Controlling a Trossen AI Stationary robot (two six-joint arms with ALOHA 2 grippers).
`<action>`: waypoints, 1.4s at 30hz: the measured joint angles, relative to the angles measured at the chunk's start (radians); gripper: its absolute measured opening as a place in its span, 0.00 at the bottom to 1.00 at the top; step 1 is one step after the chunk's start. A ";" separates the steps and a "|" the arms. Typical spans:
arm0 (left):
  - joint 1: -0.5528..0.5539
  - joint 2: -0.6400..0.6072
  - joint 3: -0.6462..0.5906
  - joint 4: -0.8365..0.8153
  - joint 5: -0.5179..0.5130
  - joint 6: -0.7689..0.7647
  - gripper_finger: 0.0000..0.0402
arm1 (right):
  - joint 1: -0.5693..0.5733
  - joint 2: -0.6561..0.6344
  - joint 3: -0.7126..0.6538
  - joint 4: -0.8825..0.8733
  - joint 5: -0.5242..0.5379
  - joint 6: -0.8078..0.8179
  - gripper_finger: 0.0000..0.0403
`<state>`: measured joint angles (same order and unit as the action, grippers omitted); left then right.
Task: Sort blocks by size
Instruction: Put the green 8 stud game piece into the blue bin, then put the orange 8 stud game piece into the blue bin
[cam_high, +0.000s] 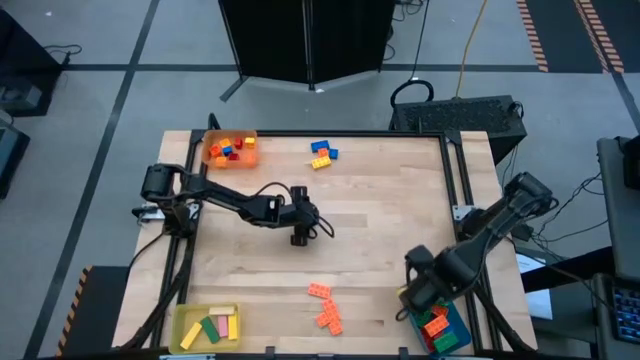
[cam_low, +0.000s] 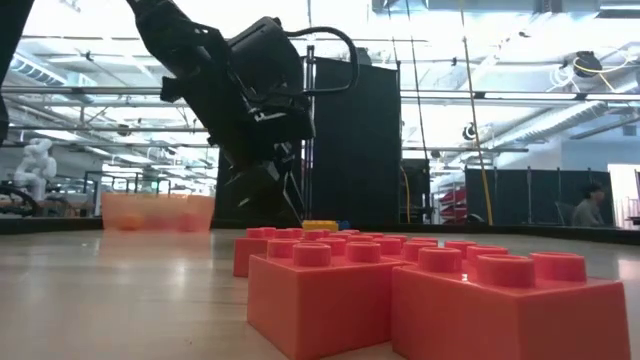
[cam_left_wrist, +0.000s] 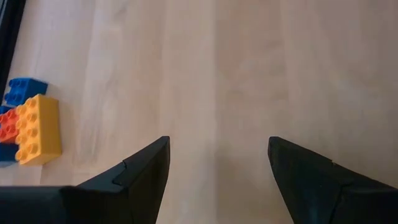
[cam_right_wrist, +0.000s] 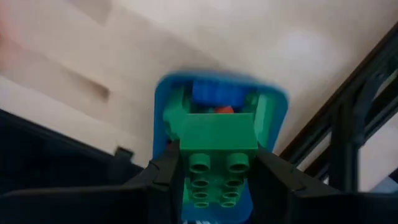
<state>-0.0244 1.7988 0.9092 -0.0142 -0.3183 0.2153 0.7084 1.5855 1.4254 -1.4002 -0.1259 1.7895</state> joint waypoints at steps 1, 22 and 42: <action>-0.008 0.000 0.000 0.001 0.000 0.000 0.68 | 0.013 0.018 0.000 0.011 -0.017 0.006 0.29; -0.089 0.000 0.000 0.045 -0.028 0.043 0.68 | 0.106 0.197 0.000 -0.010 -0.086 0.053 0.57; -0.219 -0.156 -0.002 0.052 0.115 0.107 0.68 | -0.090 0.233 0.004 0.520 0.495 -0.346 0.56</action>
<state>-0.2436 1.6432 0.9073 0.0377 -0.2038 0.3222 0.6182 1.8186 1.4292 -0.8806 0.3695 1.4437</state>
